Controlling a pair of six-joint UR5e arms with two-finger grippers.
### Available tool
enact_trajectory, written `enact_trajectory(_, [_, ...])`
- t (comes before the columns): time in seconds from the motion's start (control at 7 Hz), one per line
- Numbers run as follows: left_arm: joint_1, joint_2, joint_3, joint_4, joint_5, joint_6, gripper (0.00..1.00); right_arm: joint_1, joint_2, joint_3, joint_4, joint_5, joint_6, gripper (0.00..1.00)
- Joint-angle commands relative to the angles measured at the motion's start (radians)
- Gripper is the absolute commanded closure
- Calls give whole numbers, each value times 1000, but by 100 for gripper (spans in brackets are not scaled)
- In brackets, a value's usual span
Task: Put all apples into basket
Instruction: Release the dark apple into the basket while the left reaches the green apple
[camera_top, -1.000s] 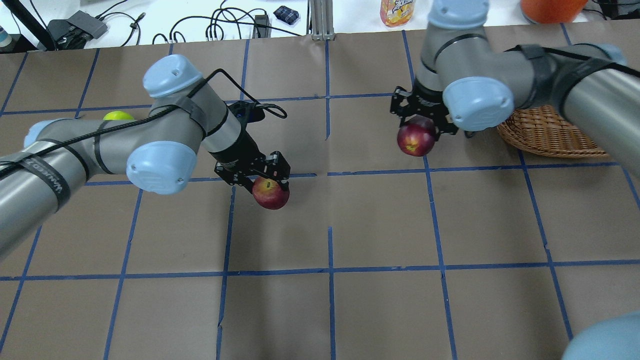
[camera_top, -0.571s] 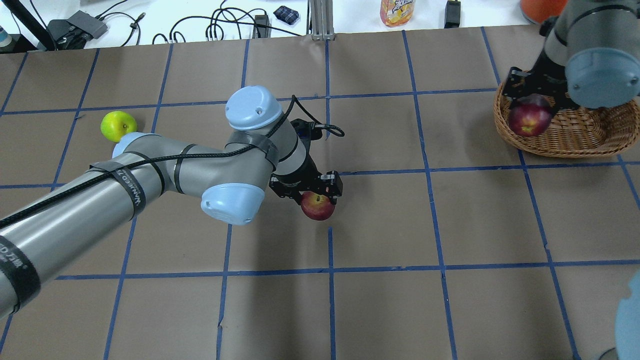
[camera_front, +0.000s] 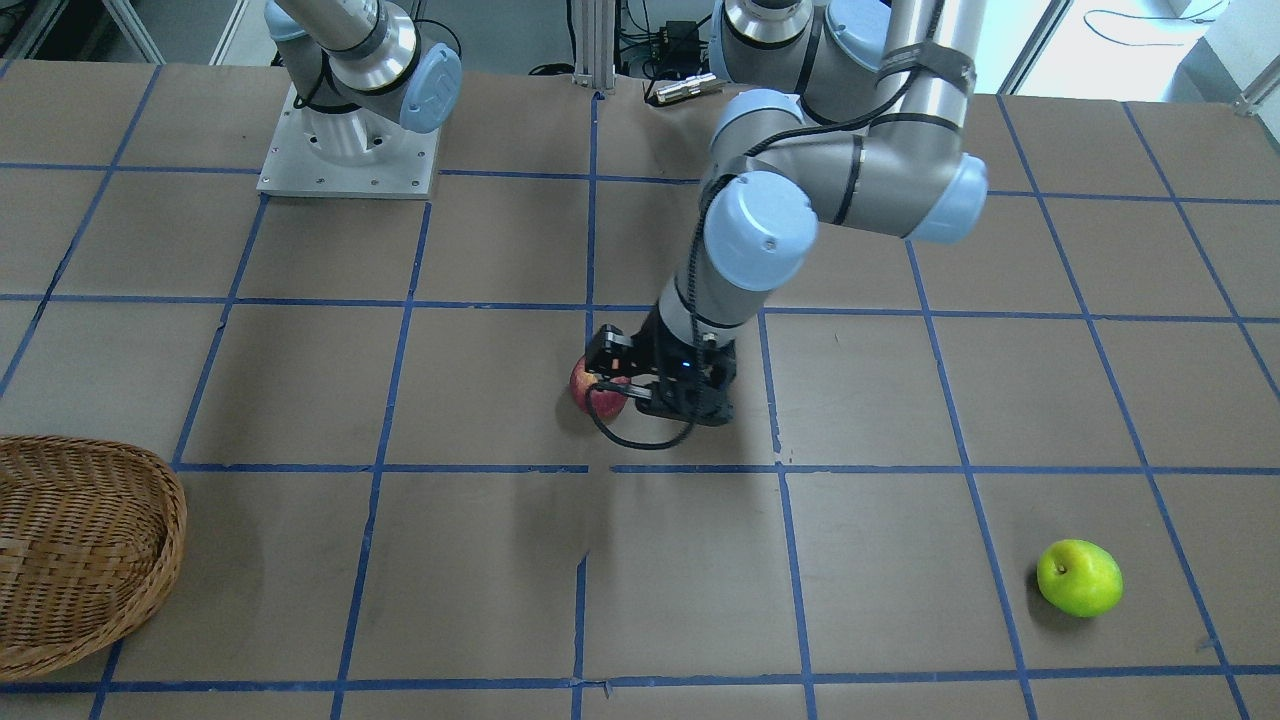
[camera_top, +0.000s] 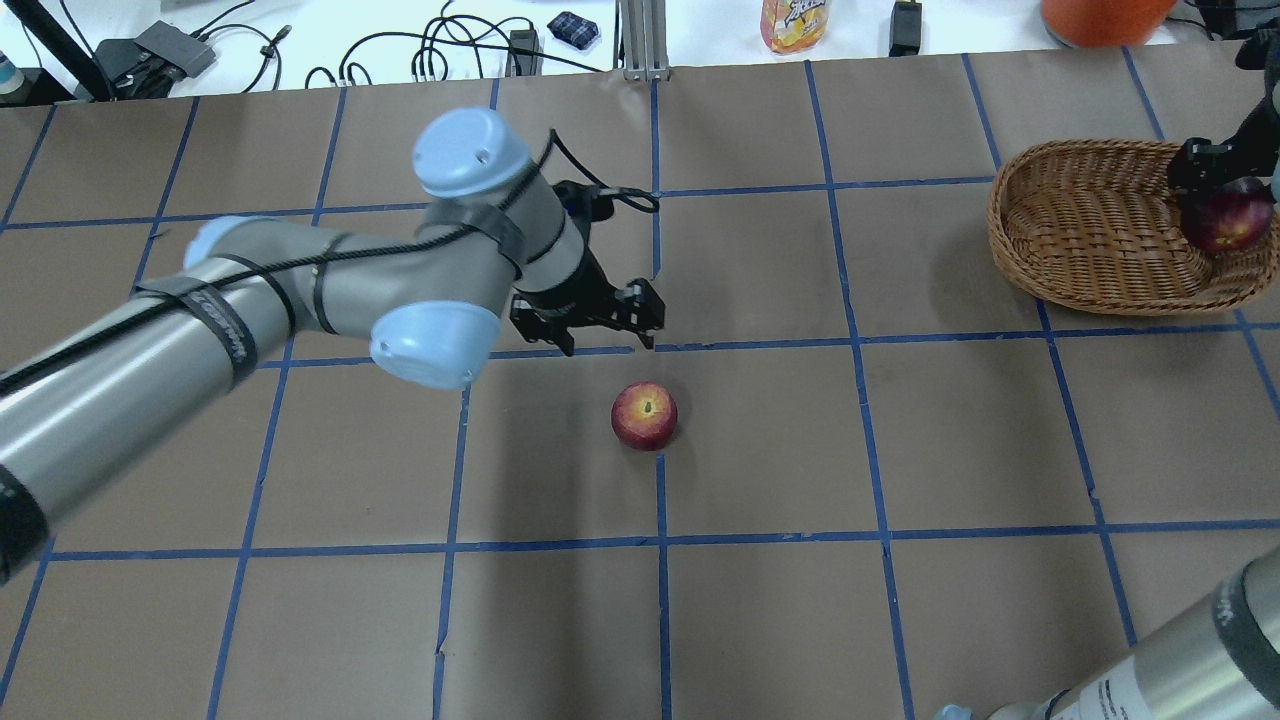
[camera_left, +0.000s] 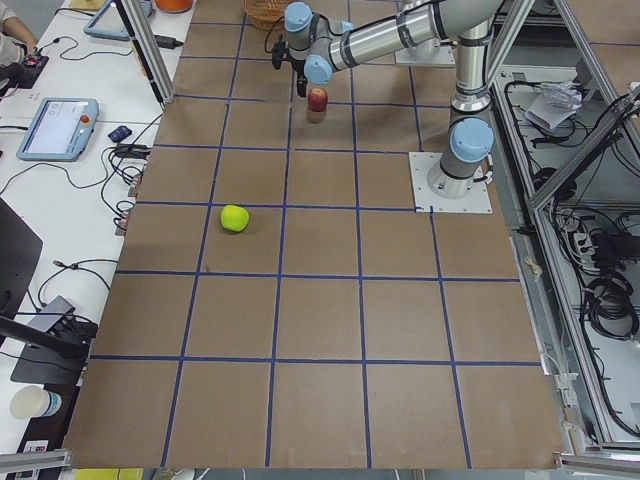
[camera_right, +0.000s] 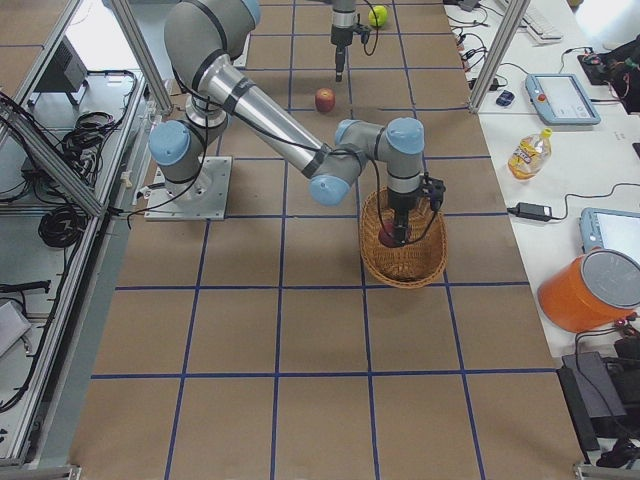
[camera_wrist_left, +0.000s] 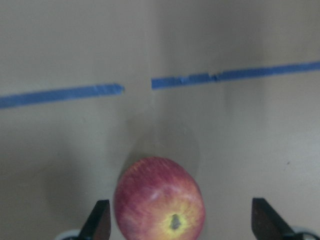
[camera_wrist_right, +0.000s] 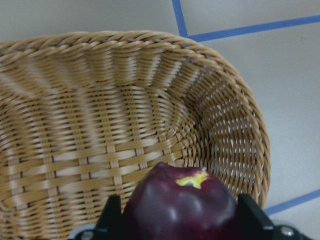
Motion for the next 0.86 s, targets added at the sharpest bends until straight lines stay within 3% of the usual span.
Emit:
enact_trajectory(0.0, [289,29,132,-225,174,366,0,-6,100,-75,-19,0,-1,100])
enact_trajectory(0.14, [440,-10,161,-202,205,518,0,-6,103,-65,-19,0,-1,91])
enact_trajectory(0.29, [475,-61,249,-187,203,627,0,-6,108,-55,-9,3,-15,2])
enact_trajectory(0.57, [532,-184,368,-240,206,753,0,-8,90,-57,5,0,-16,0])
enact_trajectory(0.71, [589,-239,395,-234,196,859,0,-3,43,-72,105,1,-10,0])
